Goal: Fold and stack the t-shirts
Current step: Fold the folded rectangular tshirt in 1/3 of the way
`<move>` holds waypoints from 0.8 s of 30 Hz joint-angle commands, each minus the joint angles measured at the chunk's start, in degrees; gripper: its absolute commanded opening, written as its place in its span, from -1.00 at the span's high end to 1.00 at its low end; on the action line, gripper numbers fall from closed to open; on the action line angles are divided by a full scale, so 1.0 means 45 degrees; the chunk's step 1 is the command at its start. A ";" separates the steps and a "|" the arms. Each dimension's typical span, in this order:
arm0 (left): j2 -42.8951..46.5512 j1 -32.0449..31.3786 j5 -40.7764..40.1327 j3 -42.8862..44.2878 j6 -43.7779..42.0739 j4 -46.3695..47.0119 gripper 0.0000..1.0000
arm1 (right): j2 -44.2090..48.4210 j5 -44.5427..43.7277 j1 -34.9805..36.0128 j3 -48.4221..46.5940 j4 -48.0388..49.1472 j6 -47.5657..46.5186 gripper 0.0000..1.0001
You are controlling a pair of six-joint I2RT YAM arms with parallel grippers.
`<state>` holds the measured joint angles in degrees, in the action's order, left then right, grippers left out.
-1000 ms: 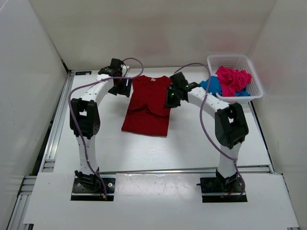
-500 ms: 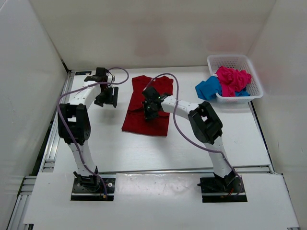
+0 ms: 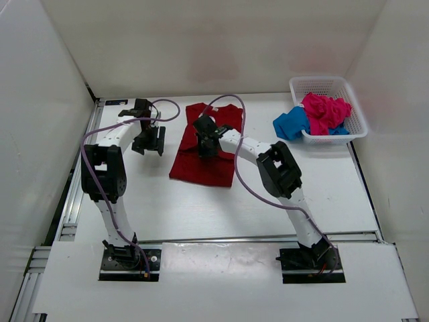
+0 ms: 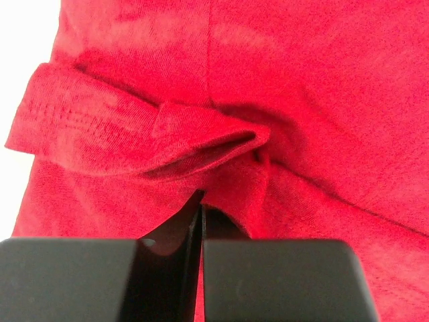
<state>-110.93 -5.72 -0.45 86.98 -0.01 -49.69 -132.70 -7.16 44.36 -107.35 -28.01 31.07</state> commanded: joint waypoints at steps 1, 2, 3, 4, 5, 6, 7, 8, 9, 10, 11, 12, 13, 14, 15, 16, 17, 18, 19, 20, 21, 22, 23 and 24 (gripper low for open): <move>0.0961 0.0079 0.0197 -0.0051 0.0002 0.0125 -0.64 | -0.0763 -0.2078 -0.0268 -0.1509 -0.0512 0.0029 1.00; 0.0961 0.0079 0.0313 -0.0051 0.0002 0.0009 -0.64 | -0.0996 -0.2352 -0.0268 -0.1844 -0.0669 0.0029 1.00; 0.0961 0.0079 0.0314 -0.0051 0.0002 0.0007 -0.64 | -0.0998 -0.2567 -0.0403 -0.2137 -0.0670 0.0029 1.00; 0.0961 0.0079 0.0314 -0.0051 0.0002 0.0007 -0.64 | -0.1134 -0.2763 -0.0404 -0.2392 -0.0670 0.0029 0.98; 0.0961 0.0079 0.0314 -0.0051 0.0002 -0.0109 -0.64 | -0.1135 -0.3113 -0.0540 -0.2839 -0.0670 0.0029 0.98; 0.0845 0.0079 0.0314 -0.0051 0.0002 -0.0110 -0.64 | -0.1251 -0.3271 -0.0541 -0.3037 -0.0670 -0.0087 0.98; 0.0844 0.0079 0.0314 -0.0051 0.0002 -0.0226 -0.64 | -0.1252 -0.3408 -0.0541 -0.3213 -0.0670 -0.0088 0.98; 0.0844 0.0079 0.0314 -0.0051 0.0002 -0.0227 -0.64 | -0.1368 -0.3525 -0.0696 -0.3331 -0.0515 -0.0243 0.98; 0.0844 0.0079 0.0469 -0.0051 0.0002 -0.0227 -0.64 | -0.1369 -0.3526 -0.0833 -0.3525 -0.0340 -0.0244 0.96; 0.0708 0.0079 0.0819 -0.0051 0.0002 -0.0382 -0.64 | -0.1505 -0.3526 -0.1027 -0.3527 -0.0338 -0.0380 0.95; 0.0707 0.0079 0.1093 0.0103 0.0002 -0.0596 -0.64 | -0.1719 -0.3526 -0.1029 -0.3875 -0.0222 -0.0381 0.95; 0.0572 -0.0076 0.1424 0.0105 0.0002 -0.0598 -0.64 | -0.1837 -0.3643 -0.1242 -0.4053 -0.0221 -0.0381 0.95; 0.0570 -0.0078 0.1969 0.0221 0.0002 -0.0733 -0.67 | -0.2090 -0.3644 -0.1496 -0.4267 -0.0221 -0.0381 0.95; 0.0435 -0.0348 0.2207 0.0396 0.0002 -0.0870 -0.71 | -0.2208 -0.3644 -0.1653 -0.4482 -0.0221 -0.0381 0.95; 0.0433 -0.0486 0.2422 0.0514 0.0002 -0.0871 -0.71 | -0.2209 -0.3644 -0.1790 -0.4929 -0.0221 -0.0381 0.93; 0.0259 -0.0604 0.2927 0.0650 0.0002 -0.1007 -0.74 | -0.2364 -0.3489 -0.2081 -0.5146 -0.0105 -0.0381 0.93; 0.0142 -0.0721 0.3183 0.0787 0.0002 -0.1008 -0.74 | -0.2482 -0.3487 -0.2239 -0.5380 -0.0104 -0.0381 0.93; -0.0092 -0.0896 0.3437 0.0943 0.0002 -0.1008 -0.82 | -0.2483 -0.3333 -0.2376 -0.5789 -0.0104 -0.0381 0.93; -0.0229 -0.1014 0.3594 0.0945 0.0002 -0.1008 -0.82 | -0.2328 -0.3177 -0.2628 -0.5793 -0.0104 -0.0381 0.90; -0.0405 -0.1150 0.3596 0.0945 0.0002 -0.1008 -0.82 | -0.2114 -0.3001 -0.2747 -0.5793 -0.0104 -0.0381 0.83; -0.0812 -0.1268 0.3596 0.1061 0.0002 -0.1008 -0.82 | -0.1860 -0.2709 -0.2864 -0.5406 0.0012 -0.0497 0.78; -0.1029 -0.1443 0.3460 0.1062 0.0002 -0.1008 -0.82 | -0.1181 -0.2377 -0.3078 -0.5035 0.0013 -0.0498 0.74; -0.1244 -0.1445 0.3324 0.1062 0.0002 -0.1008 -0.82 | -0.0768 -0.2045 -0.3080 -0.4625 0.0013 -0.0498 0.63; -0.1440 -0.1561 0.3206 0.1216 0.0002 -0.1008 -0.82 | -0.0358 -0.0959 -0.3273 -0.4118 0.0013 -0.0653 0.55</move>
<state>-115.11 -11.64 12.29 90.74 0.01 -53.84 -141.97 -18.22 30.41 -128.31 -29.23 29.56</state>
